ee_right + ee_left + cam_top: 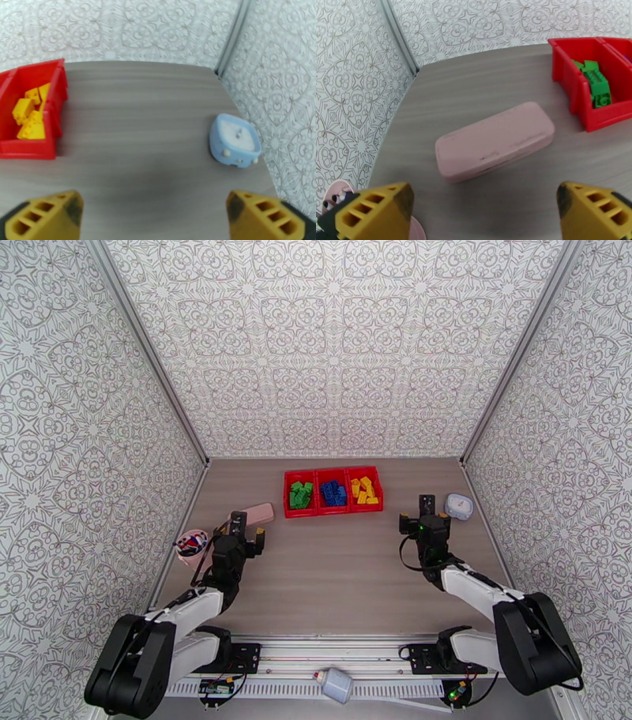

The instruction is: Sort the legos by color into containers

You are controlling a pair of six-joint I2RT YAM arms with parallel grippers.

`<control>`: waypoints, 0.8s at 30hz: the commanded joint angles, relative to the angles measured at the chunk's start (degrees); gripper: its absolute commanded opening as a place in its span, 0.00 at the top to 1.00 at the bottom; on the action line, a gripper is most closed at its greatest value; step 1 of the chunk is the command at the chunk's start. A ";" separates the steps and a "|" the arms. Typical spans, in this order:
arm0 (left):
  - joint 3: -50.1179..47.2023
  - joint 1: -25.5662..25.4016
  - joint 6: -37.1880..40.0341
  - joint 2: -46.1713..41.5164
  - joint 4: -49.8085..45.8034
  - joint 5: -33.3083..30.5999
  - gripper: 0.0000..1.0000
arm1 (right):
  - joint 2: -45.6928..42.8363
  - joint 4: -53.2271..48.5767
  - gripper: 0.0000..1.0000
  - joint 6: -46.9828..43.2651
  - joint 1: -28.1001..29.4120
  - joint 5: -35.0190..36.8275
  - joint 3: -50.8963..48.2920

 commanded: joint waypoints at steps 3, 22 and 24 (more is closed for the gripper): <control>4.00 4.64 -1.70 7.70 11.41 3.89 0.00 | 3.23 8.49 0.00 -1.68 -2.47 -3.51 0.41; 9.19 11.35 -7.24 18.16 10.61 10.23 0.00 | 9.95 20.77 0.00 0.31 -8.59 -14.37 -3.14; 9.19 11.02 -6.99 18.24 10.71 9.86 0.00 | 9.93 20.80 0.00 0.31 -8.59 -14.37 -3.19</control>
